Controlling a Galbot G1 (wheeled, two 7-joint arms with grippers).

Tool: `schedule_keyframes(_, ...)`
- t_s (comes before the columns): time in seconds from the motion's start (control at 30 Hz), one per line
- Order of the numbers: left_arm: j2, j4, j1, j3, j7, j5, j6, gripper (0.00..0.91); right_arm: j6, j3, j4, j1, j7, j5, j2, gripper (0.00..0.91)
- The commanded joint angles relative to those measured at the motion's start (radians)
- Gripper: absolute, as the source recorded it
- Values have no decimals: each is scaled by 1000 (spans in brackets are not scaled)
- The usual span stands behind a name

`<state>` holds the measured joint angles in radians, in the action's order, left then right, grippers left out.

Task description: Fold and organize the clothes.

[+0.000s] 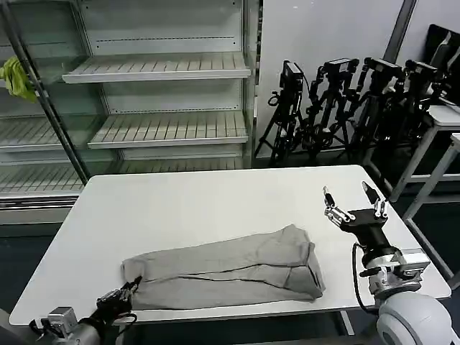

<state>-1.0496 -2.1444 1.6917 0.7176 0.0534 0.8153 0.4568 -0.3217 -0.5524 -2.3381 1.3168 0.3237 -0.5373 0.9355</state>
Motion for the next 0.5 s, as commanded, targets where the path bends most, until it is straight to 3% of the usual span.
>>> schedule_keyframes(0.03, 39, 18, -13, 109, 4, -16, -1, 40, 8, 32, 24, -38, -4, 5, 9, 907)
schedule_keyframes(0.5, 159, 79, 66, 401, 3, -28, 15, 40, 21, 126, 58, -107, -16, 18, 30, 907)
